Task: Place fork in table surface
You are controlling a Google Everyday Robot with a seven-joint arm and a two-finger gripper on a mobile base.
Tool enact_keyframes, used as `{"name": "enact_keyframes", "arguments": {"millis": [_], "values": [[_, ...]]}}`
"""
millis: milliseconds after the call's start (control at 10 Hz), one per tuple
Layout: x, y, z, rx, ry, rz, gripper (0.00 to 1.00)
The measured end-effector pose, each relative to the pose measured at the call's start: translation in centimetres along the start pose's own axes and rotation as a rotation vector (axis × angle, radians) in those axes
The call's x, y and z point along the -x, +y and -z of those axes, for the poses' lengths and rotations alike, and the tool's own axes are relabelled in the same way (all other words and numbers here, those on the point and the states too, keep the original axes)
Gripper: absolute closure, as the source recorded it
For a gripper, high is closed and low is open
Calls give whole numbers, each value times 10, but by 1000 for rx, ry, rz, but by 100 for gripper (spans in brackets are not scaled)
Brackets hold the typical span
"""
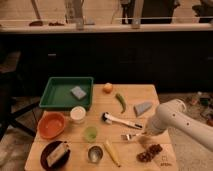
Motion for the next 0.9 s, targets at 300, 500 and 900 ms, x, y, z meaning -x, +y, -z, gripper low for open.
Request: {"name": "enact_keyframes", "arguments": {"millis": [300, 500, 900], "values": [[-3, -3, -6, 13, 6, -14, 100], [-2, -4, -9, 25, 11, -17, 100], [-3, -4, -9, 29, 13, -19, 98]]}}
